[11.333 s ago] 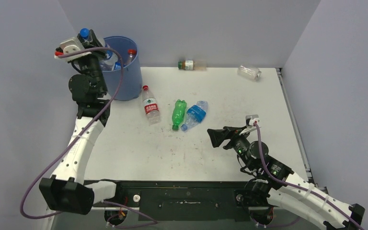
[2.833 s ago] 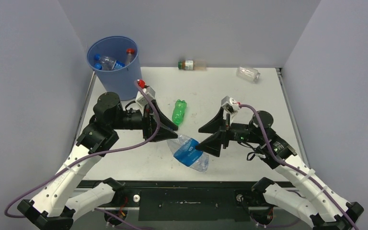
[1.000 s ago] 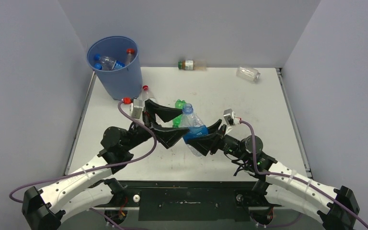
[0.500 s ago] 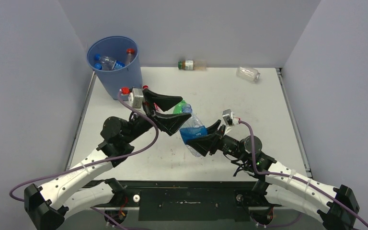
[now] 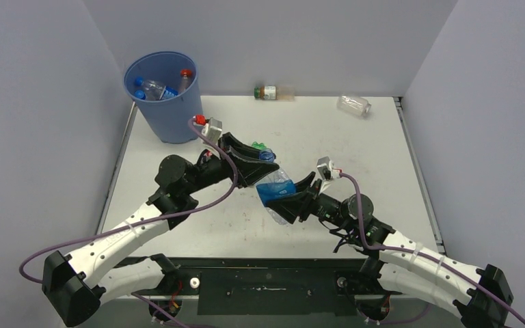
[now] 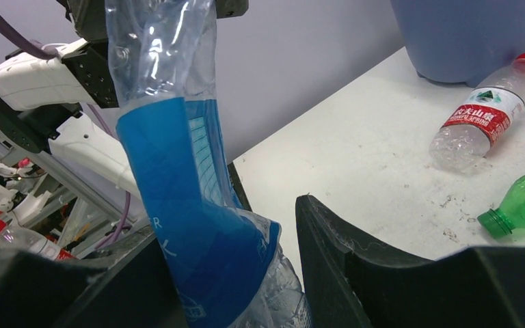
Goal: Put the plastic bottles in the bin
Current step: Pick up the plastic bottle at the center of the board, then place the plastic bottle in the trash bin.
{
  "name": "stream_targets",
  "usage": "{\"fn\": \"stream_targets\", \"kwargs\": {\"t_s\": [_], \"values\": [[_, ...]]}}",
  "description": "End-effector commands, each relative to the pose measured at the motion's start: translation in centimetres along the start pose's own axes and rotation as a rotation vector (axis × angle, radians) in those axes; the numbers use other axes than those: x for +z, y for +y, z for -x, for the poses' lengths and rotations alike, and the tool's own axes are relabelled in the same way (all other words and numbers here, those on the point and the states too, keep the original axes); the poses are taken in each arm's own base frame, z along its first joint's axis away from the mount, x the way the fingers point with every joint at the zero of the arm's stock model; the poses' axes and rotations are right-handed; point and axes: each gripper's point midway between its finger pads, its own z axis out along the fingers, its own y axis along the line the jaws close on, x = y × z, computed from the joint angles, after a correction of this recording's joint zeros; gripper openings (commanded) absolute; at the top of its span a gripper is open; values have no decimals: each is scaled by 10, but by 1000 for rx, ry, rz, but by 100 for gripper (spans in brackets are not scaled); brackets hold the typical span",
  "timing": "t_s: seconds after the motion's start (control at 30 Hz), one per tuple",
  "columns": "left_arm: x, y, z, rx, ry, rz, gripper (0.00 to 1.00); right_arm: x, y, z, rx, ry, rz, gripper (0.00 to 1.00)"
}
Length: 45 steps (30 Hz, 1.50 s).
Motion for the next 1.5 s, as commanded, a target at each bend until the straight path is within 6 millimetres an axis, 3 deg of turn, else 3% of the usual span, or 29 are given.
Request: {"fn": "stream_targets", "kwargs": {"t_s": [0.0,0.03,0.13,0.17,0.2,0.33,0.43,0.57,0.67,0.8,1.07,1.3,1.4,1.47], "values": [[0,-24,24,43,-55,-75,9,0,10,16,-31,-53,27,34],[-1,-23,26,57,-67,-65,0,1,9,16,-27,-49,21,42],[-7,-18,37,102,-116,-12,0,3,8,15,-12,-22,-1,89],[-9,-16,43,126,-135,13,0,3,9,17,-9,-11,-6,99],[-13,-12,50,155,-156,46,0,3,10,18,-8,1,-14,91],[-33,13,97,323,-235,280,0,-8,15,39,-57,17,-71,90],[-51,31,146,508,-279,493,0,-25,16,56,-106,8,-138,90],[-77,86,206,689,-254,855,0,-47,6,71,-107,-58,-246,90],[-100,123,244,719,-318,1025,0,-61,-15,69,-76,-116,-351,90],[-124,167,280,717,-465,1152,0,-76,-50,47,-15,-142,-491,90],[-152,225,328,834,-744,1289,0,-89,-95,-12,56,-106,-603,90],[-172,235,342,840,-984,1181,0,-85,-112,-40,78,-95,-605,91],[-178,234,342,833,-1002,1147,0,-83,-118,-49,73,-59,-621,91],[-182,249,342,826,-965,1183,0,-82,-123,-56,74,-44,-636,90]]}}
